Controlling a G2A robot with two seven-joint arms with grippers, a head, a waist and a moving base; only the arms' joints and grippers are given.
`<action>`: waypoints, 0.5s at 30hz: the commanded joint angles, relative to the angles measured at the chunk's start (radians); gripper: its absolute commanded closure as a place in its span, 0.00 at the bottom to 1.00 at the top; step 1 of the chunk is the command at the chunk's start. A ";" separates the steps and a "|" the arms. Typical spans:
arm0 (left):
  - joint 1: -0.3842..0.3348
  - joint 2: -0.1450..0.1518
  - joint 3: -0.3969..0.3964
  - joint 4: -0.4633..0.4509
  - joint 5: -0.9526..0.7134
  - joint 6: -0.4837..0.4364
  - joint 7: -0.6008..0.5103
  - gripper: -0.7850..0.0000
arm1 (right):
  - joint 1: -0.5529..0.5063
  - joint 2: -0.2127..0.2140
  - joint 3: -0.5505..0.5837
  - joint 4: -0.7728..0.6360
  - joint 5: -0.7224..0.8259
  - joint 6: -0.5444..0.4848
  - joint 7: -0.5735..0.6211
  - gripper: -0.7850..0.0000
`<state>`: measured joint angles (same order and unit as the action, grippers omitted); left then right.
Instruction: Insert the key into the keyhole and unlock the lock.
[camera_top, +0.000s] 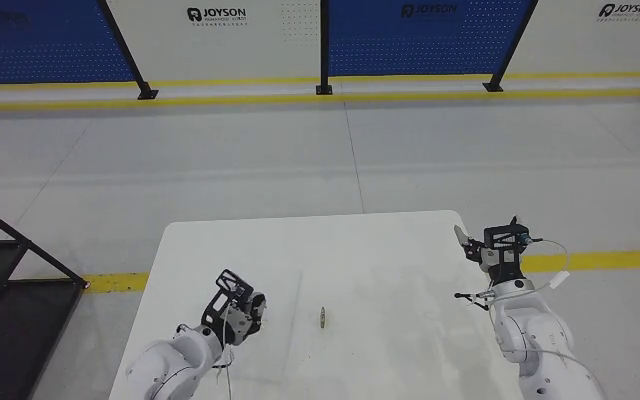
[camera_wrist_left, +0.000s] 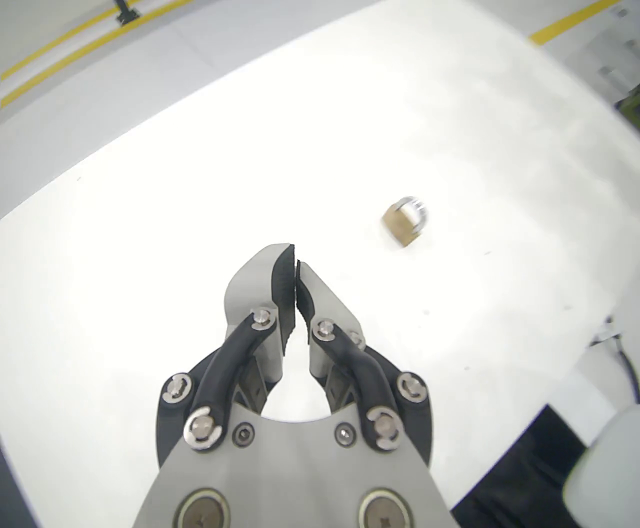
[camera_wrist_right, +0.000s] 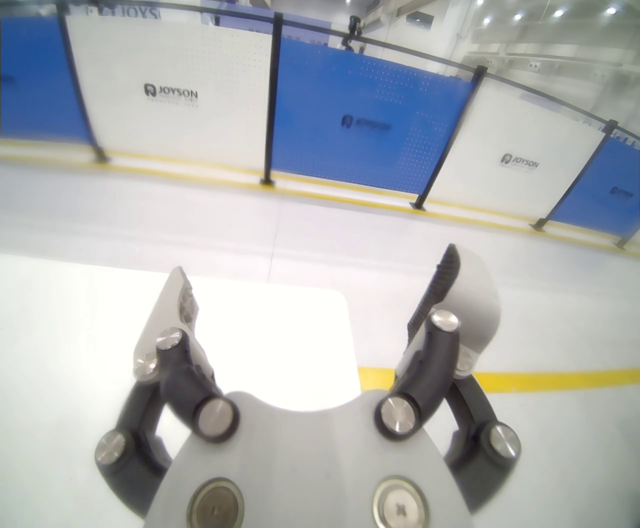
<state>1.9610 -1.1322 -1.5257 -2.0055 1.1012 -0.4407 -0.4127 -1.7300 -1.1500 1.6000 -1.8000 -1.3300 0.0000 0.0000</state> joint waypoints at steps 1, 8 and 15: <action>0.006 0.001 -0.037 0.037 -0.073 -0.076 0.132 1.00 | 0.000 0.000 0.000 0.000 0.000 0.000 0.000 0.00; -0.022 0.004 -0.089 0.182 -0.252 -0.283 0.389 1.00 | 0.000 0.000 0.000 0.000 0.000 0.000 0.000 0.00; -0.036 0.006 -0.097 0.222 -0.283 -0.339 0.415 1.00 | -0.074 -0.009 -0.138 -0.065 -0.128 -0.013 0.011 0.00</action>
<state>1.9245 -1.1260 -1.6226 -1.7831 0.8178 -0.7805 0.0027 -1.7821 -1.1576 1.5022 -1.8499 -1.4339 0.0101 0.0052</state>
